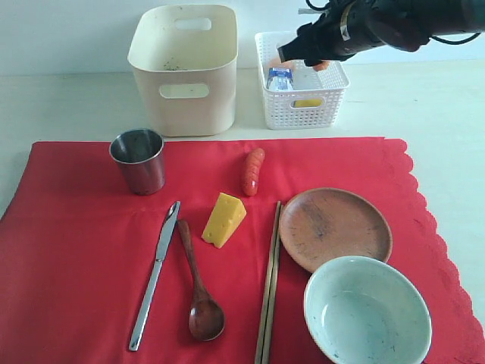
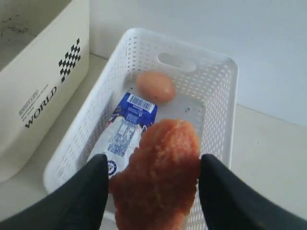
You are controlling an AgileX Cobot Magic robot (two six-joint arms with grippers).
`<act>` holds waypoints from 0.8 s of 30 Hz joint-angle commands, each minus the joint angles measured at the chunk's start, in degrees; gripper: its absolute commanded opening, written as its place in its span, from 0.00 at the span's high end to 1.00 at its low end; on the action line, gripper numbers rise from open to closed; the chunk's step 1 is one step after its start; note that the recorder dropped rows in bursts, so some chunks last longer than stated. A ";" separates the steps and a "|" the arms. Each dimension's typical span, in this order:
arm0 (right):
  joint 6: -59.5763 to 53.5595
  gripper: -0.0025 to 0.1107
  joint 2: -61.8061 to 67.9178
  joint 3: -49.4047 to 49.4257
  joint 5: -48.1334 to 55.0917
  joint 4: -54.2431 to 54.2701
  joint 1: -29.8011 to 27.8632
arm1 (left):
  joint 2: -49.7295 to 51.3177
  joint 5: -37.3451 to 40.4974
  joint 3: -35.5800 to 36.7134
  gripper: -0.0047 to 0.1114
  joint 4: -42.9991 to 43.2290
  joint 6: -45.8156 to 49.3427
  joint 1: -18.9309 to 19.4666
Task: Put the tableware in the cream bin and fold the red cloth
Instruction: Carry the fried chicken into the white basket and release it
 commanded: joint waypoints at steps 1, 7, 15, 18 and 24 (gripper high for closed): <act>0.12 0.98 3.35 -4.24 -0.59 -0.46 -0.24 | -0.31 -0.17 -0.01 0.96 -0.44 0.00 0.08; 0.12 0.98 8.95 -10.55 1.32 -0.21 -0.38 | -0.31 -0.17 -0.01 0.96 -0.44 0.00 0.08; 2.50 0.98 14.52 -17.20 3.07 -0.33 -0.54 | -0.31 -0.17 -0.01 0.96 -0.44 0.00 0.08; 2.50 0.98 16.24 -18.71 3.97 -0.33 -0.54 | -0.31 -0.17 -0.01 0.96 -0.44 0.00 0.08; 2.50 0.98 17.85 -19.22 4.22 -0.33 -0.54 | -0.31 -0.17 -0.01 0.96 -0.44 0.00 0.08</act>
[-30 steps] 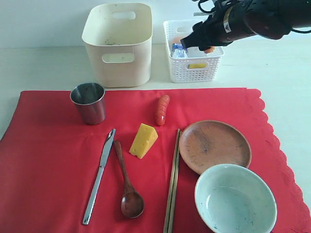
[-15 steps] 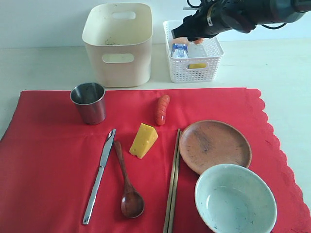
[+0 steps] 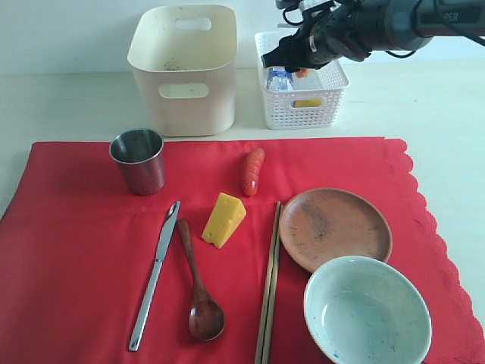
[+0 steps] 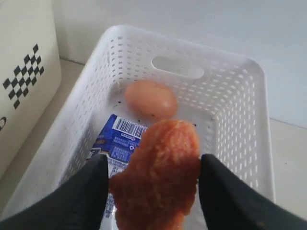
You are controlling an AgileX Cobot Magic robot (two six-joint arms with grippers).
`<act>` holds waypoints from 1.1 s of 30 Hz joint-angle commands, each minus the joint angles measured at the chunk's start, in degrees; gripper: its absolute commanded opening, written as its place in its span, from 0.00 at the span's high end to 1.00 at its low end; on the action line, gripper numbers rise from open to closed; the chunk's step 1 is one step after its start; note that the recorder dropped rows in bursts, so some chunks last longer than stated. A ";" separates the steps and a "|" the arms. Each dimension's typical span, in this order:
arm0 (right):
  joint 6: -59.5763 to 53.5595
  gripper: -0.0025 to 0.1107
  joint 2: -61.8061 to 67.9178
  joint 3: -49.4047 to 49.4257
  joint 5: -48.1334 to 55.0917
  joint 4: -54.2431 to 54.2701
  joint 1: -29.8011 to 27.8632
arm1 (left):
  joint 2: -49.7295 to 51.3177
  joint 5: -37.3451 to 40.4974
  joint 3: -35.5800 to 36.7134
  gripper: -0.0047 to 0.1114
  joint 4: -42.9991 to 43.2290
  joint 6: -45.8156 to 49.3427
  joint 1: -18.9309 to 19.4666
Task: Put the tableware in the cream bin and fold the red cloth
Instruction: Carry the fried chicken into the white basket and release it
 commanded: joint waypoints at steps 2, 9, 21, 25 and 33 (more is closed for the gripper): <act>0.35 0.98 0.77 -0.76 0.13 -0.25 -0.38 | -0.31 -0.17 -0.01 0.96 -0.44 0.00 0.08; 0.35 0.98 1.02 -0.76 0.25 -0.65 -0.38 | -0.31 -0.17 -0.01 0.96 -0.44 0.00 0.08; 0.35 0.76 1.02 -0.76 1.30 -0.65 -0.24 | -0.31 -0.17 -0.01 0.96 -0.44 0.00 0.08; 0.35 0.52 1.02 -0.76 1.54 -0.43 -0.24 | -0.31 -0.17 -0.01 0.96 -0.44 0.00 0.08; 0.35 0.29 -0.81 -0.76 6.41 -0.28 -0.24 | -0.31 -0.17 -0.01 0.96 -0.44 0.00 0.08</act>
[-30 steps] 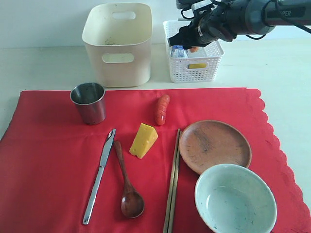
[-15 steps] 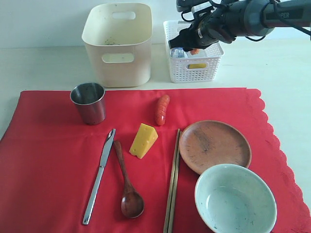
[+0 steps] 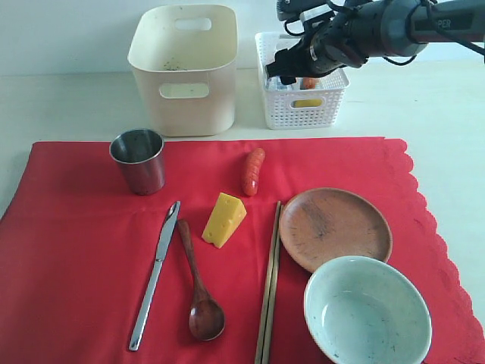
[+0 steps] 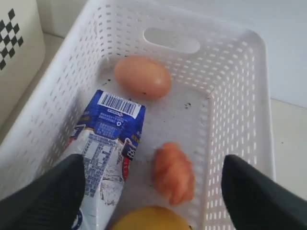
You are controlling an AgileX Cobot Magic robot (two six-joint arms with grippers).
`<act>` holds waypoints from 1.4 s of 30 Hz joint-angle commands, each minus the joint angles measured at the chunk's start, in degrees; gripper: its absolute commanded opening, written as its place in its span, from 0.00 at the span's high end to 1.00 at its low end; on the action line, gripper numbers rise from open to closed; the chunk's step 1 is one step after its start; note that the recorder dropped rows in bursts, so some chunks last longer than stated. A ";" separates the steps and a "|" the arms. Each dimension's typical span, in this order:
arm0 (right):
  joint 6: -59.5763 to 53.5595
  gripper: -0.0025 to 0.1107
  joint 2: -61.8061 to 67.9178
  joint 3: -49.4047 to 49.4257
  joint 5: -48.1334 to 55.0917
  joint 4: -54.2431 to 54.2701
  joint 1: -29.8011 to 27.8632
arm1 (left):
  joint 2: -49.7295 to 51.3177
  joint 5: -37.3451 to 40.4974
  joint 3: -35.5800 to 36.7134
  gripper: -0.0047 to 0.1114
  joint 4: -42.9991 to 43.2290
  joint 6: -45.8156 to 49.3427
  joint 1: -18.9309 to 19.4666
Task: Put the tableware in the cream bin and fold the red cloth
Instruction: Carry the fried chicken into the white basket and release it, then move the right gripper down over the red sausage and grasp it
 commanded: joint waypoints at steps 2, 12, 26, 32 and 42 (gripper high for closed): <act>0.35 0.29 -3.75 -0.62 5.52 1.53 -0.24 | -0.31 -0.17 -0.01 0.96 -0.44 0.00 0.08; -10.48 0.29 -12.72 -0.62 17.11 14.58 -0.24 | -0.31 -0.17 -0.01 0.96 -0.44 0.00 0.08; -48.33 0.29 -15.74 -0.62 30.40 56.30 -0.24 | -0.31 -0.17 -0.01 0.96 -0.44 0.00 0.08; -57.63 0.29 -15.74 -0.62 35.96 68.17 0.15 | -0.31 -0.17 -0.01 0.96 -0.44 0.00 0.08; -57.69 0.29 -15.74 -0.62 35.55 65.00 10.77 | -0.31 -0.17 -0.01 0.96 -0.44 0.00 0.08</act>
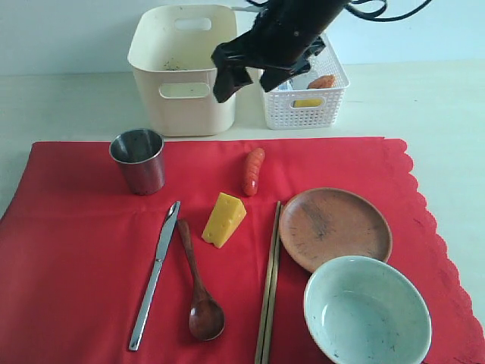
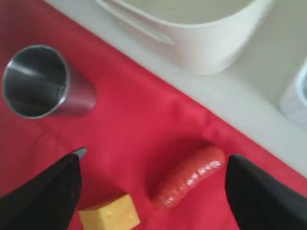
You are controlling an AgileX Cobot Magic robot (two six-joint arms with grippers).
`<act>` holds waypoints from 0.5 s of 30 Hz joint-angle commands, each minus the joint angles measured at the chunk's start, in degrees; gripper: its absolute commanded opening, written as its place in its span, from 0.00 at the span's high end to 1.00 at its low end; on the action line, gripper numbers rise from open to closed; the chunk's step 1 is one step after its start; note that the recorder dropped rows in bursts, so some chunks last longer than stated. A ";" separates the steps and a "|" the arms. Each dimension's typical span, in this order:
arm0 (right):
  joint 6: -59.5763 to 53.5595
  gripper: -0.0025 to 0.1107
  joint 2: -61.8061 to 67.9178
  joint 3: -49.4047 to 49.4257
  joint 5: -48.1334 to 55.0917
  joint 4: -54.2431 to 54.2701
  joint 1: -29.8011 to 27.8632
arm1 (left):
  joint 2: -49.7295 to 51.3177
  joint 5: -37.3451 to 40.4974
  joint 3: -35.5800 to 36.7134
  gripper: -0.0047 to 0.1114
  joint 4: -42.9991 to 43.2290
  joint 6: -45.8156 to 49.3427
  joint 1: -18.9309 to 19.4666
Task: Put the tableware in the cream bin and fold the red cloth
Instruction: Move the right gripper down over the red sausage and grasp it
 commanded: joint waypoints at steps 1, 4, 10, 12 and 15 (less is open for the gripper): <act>-0.61 0.29 -0.54 -0.49 -1.30 -0.79 5.97 | -0.31 -0.17 -0.01 0.96 -0.44 0.00 0.08; 0.72 0.29 -0.54 -0.49 -3.13 -5.66 9.32 | -0.31 -0.17 -0.01 0.96 -0.44 0.00 0.08; 10.92 0.29 -0.70 0.08 -1.94 -16.23 13.03 | -0.31 -0.17 -0.01 0.96 -0.44 0.00 0.08; 10.92 0.32 -0.72 1.88 -2.16 -16.53 13.68 | -0.31 -0.17 -0.01 0.96 -0.44 0.00 0.08; 10.92 0.47 -0.83 6.19 -3.84 -16.73 14.25 | -0.31 -0.17 -0.01 0.96 -0.44 0.00 0.08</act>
